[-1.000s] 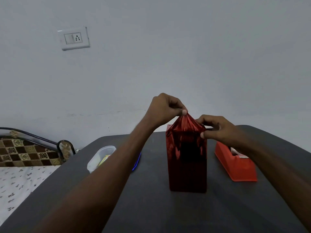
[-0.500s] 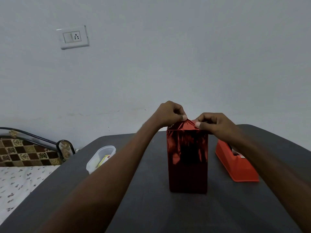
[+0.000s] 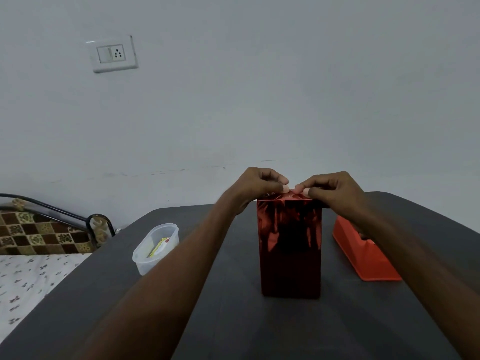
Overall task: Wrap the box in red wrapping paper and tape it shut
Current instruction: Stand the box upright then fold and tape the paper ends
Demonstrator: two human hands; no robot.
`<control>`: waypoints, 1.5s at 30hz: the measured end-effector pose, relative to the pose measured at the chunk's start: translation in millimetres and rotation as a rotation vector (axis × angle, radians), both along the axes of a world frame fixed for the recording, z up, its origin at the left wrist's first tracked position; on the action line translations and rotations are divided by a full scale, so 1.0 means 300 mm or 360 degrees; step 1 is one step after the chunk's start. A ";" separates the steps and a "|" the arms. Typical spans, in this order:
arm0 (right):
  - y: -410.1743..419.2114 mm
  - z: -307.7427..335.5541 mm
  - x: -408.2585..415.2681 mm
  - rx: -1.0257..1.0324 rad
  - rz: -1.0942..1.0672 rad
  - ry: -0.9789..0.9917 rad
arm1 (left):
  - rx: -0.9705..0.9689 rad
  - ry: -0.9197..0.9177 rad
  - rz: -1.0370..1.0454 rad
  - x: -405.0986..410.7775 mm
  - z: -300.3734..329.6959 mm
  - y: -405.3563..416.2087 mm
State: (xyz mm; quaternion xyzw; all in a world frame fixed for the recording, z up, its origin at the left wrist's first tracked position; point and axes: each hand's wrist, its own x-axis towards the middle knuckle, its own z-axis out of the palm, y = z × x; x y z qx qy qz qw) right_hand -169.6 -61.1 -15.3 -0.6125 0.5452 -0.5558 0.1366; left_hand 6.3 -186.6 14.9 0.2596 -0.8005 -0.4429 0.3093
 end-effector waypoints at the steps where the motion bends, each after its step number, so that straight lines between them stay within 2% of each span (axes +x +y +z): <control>1: -0.001 -0.003 -0.003 0.0014 0.0008 -0.0018 | 0.0062 0.0006 -0.0011 -0.001 -0.003 -0.001; 3: -0.005 -0.010 -0.011 0.0033 0.0021 -0.0066 | 0.0162 0.0017 -0.0013 -0.007 -0.007 0.001; 5: -0.007 -0.013 -0.013 0.0029 0.0018 -0.0085 | 0.0130 0.0011 0.0070 -0.007 -0.009 0.005; 9: -0.014 -0.021 -0.018 0.0009 0.0023 -0.0111 | -0.0318 0.0033 0.0304 0.032 0.012 0.004; 12: -0.019 -0.022 -0.018 0.0008 0.0033 -0.0140 | -0.0721 0.0028 0.0328 0.069 0.049 0.074; 14: -0.020 -0.022 -0.015 0.0005 0.0034 -0.0132 | -0.0982 -0.0131 0.0275 0.065 0.033 0.132; 17: -0.020 -0.026 -0.018 -0.0036 0.0065 -0.0145 | -0.1339 -0.0551 0.0287 0.048 -0.045 0.160; 20: -0.016 -0.027 -0.027 -0.0041 0.0081 -0.0131 | -0.1555 -0.0701 0.0339 0.050 -0.091 0.147; 22: -0.015 -0.024 -0.028 -0.0008 0.0090 -0.0149 | -0.1559 -0.0723 0.0382 0.048 -0.100 0.149; 27: -0.020 -0.026 -0.015 0.0026 0.0029 -0.0285 | -0.1351 -0.0699 0.0419 0.034 -0.106 0.156; 31: -0.011 -0.062 -0.036 -0.0068 -0.0356 -0.0524 | -0.1314 -0.0700 0.0449 0.043 -0.105 0.158; 32: -0.002 -0.075 -0.051 -0.0068 -0.0523 -0.0452 | -0.1304 -0.0698 0.0448 0.043 -0.105 0.163; 34: 0.020 -0.103 -0.084 0.0039 -0.0873 -0.0039 | -0.1286 -0.0690 0.0447 0.041 -0.101 0.168; 36: 0.049 -0.129 -0.117 0.0295 -0.1180 0.0407 | -0.1275 -0.0683 0.0442 0.040 -0.101 0.172; 37: 0.068 -0.139 -0.133 0.0428 -0.1280 0.0535 | -0.1280 -0.0674 0.0439 0.034 -0.102 0.175; 40: 0.097 -0.169 -0.167 0.0757 -0.1409 0.0697 | -0.1269 -0.0671 0.0432 0.041 -0.101 0.171; 42: 0.120 -0.192 -0.190 0.0841 -0.1436 0.0783 | -0.1260 -0.0674 0.0414 0.043 -0.100 0.173; 45: 0.145 -0.210 -0.218 0.0886 -0.1418 0.0689 | -0.1239 -0.0671 0.0405 0.043 -0.100 0.170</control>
